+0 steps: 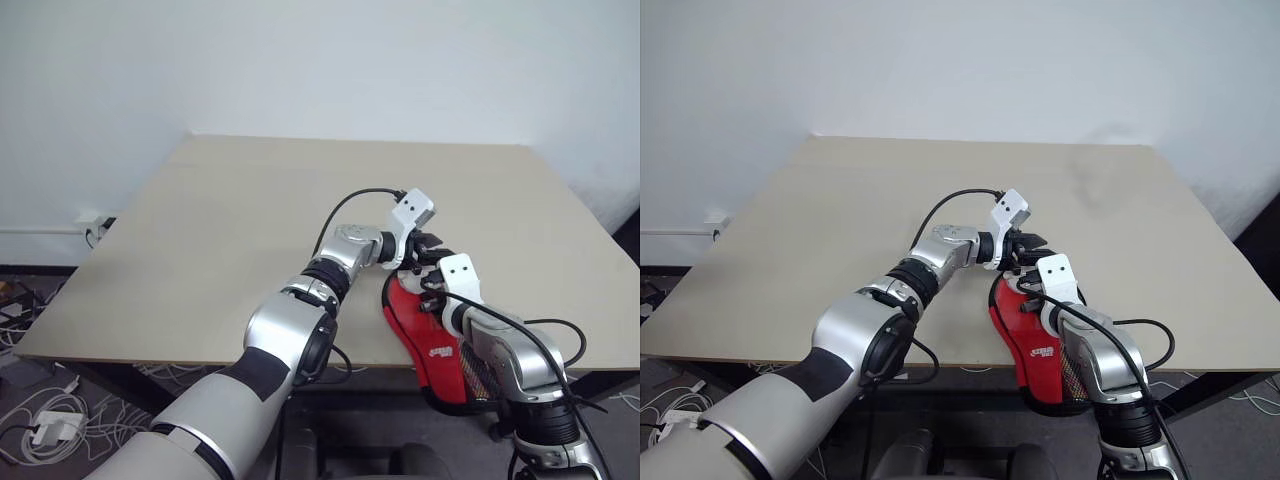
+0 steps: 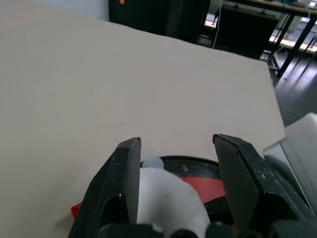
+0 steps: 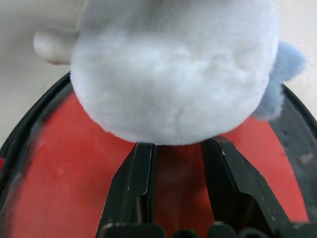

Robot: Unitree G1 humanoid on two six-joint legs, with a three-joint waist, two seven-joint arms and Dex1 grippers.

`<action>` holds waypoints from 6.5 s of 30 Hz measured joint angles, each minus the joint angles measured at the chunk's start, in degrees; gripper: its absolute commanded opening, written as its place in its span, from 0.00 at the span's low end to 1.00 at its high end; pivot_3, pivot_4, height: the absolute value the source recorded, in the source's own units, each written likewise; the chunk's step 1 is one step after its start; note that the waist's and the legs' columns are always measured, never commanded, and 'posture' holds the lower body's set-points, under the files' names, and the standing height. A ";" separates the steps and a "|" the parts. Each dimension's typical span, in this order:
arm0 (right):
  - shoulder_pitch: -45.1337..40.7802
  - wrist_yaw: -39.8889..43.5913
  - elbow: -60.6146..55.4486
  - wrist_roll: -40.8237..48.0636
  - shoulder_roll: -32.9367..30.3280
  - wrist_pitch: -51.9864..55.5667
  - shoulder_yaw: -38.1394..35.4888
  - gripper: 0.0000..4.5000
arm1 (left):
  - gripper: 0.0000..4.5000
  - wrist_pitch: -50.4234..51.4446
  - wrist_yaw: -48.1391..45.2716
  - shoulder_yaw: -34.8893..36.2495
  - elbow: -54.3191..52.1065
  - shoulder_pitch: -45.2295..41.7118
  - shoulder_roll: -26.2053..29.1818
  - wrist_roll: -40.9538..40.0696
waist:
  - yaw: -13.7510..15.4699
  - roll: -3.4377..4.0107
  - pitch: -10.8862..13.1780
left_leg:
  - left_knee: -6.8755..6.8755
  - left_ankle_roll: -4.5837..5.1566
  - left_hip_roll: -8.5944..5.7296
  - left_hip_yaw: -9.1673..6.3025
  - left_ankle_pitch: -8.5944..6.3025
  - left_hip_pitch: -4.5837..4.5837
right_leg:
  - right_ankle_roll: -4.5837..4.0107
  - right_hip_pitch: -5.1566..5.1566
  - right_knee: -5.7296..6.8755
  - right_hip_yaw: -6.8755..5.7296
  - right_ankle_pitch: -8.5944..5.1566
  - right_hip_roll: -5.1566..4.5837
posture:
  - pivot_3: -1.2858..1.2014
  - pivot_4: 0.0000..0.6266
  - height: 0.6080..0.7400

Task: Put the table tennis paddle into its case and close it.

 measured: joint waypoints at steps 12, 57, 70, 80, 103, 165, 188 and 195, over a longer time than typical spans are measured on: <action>-1.51 4.65 -4.37 0.27 -9.15 4.65 3.21 0.32 | 0.53 7.61 -22.49 -0.71 -14.97 4.48 10.76 -4.22 | 0.37 0.14 0.03 | 0.05 0.01 -0.03 0.04 0.00 -0.05 | -0.10 -0.01 -0.01 0.02 0.05 -0.07 | 0.52 0.00 0.81; -20.47 11.99 5.65 12.74 -8.60 21.43 -12.13 0.90 | 0.54 28.70 4.71 -27.98 -59.06 38.22 9.24 -5.64 | 0.44 0.68 0.17 | 0.25 0.05 -0.03 0.06 0.00 -0.12 | -0.15 -0.03 0.08 0.08 0.10 0.00 | 0.52 0.00 0.81; -18.87 12.78 5.82 13.69 -8.81 21.67 -7.43 0.38 | 0.54 29.45 5.56 -28.45 -59.53 37.94 10.08 -5.72 | 0.40 0.68 0.16 | 0.25 0.05 -0.03 0.06 0.00 -0.11 | -0.14 -0.03 0.08 0.08 0.09 0.00 | 0.52 0.00 0.81; -18.78 11.10 7.60 9.59 -11.11 10.63 -4.15 0.00 | 0.54 30.24 5.75 -28.43 -59.83 37.82 10.18 -5.84 | 0.37 0.68 0.16 | 0.24 0.05 -0.03 0.07 0.00 -0.10 | -0.09 -0.04 0.08 0.09 0.06 0.01 | 0.52 0.00 0.81; -22.91 18.96 15.14 -4.31 -29.05 -8.29 13.51 0.00 | 0.54 32.14 6.19 -28.38 -59.81 37.47 9.44 -6.02 | 0.50 0.69 0.17 | 0.28 0.06 -0.09 0.08 -0.01 -0.13 | 0.02 -0.03 0.03 0.09 -0.01 -0.07 | 0.52 0.00 0.81; 47.76 66.72 -13.04 -10.10 -56.72 -43.59 -32.22 0.00 | 0.54 34.05 4.31 -28.49 -58.16 36.94 6.76 -6.28 | 1.56 0.58 0.19 | 0.97 0.34 -0.33 -0.10 -0.53 0.04 | 0.55 0.60 -0.11 0.02 -0.36 -0.35 | 0.52 0.00 0.81; 70.42 80.64 -18.87 -9.17 -46.26 -63.06 -45.01 0.00 | 0.54 35.24 4.00 -28.48 -58.43 37.57 5.52 -6.43 | 2.27 0.47 0.17 | 1.07 0.46 -0.52 -0.30 -0.66 0.04 | 0.70 0.85 -0.22 -0.14 -0.47 -0.56 | 0.52 0.00 0.81; 70.28 80.33 -26.36 -6.05 -45.50 -60.43 -42.24 0.00 | 0.54 35.54 4.02 -28.45 -58.45 37.61 5.41 -6.52 | 2.27 0.40 0.14 | 1.09 0.47 -0.54 -0.34 -0.68 0.03 | 0.69 0.89 -0.27 -0.17 -0.47 -0.59 | 0.52 0.00 0.81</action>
